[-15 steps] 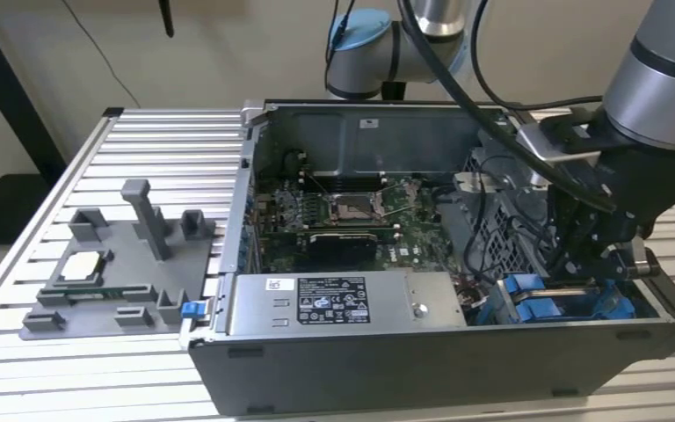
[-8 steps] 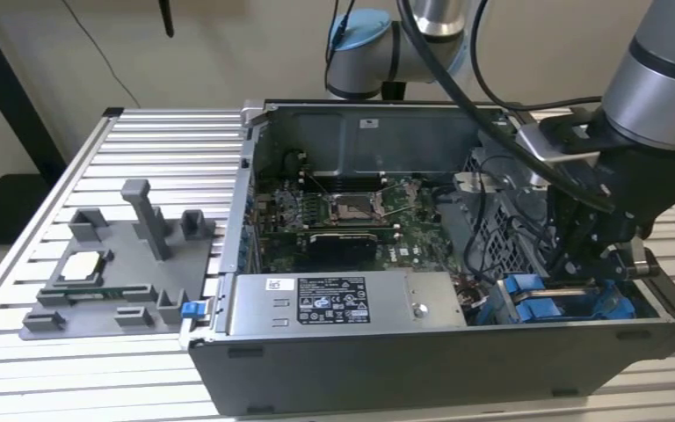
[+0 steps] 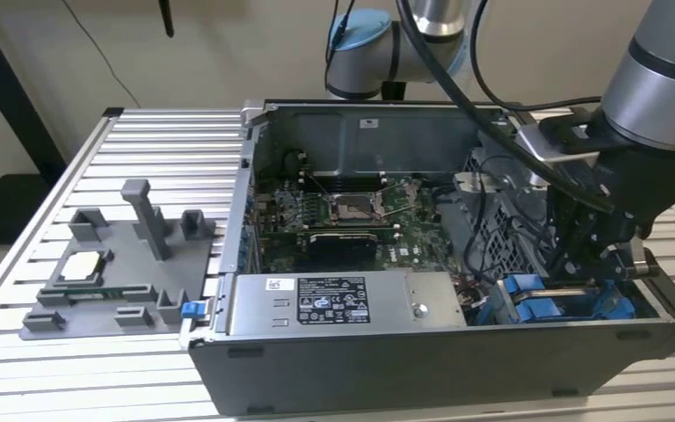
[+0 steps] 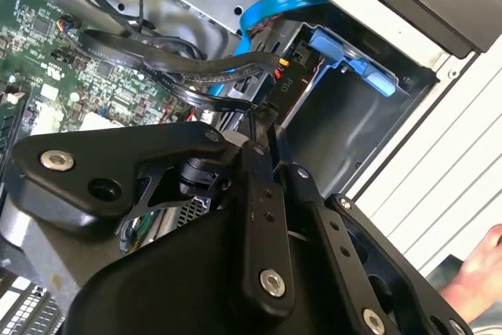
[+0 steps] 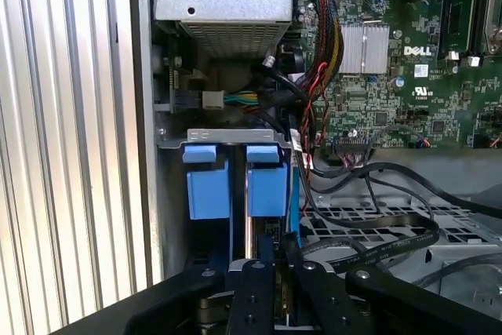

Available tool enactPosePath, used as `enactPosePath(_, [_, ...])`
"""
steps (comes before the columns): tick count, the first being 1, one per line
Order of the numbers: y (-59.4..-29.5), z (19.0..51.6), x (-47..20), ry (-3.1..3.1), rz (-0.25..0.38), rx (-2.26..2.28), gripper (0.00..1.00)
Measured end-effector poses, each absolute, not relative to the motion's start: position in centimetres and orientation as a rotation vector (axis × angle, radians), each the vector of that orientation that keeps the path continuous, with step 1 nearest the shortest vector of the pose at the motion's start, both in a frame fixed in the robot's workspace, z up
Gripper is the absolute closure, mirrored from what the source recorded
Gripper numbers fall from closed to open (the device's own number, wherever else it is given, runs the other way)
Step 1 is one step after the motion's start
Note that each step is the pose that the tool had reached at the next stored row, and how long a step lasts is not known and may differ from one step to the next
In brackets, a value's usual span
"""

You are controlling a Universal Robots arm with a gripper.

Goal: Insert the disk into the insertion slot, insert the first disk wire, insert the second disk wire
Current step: 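Insert the second disk wire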

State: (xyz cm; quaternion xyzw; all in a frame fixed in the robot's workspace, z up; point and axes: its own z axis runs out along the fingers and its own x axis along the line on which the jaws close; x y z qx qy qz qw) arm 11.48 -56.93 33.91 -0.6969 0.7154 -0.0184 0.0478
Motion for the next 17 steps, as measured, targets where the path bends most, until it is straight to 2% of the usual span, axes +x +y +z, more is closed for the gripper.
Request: enactPosePath(17, [-56.74,33.94,11.47,2.183,-0.055,-2.123,1.0])
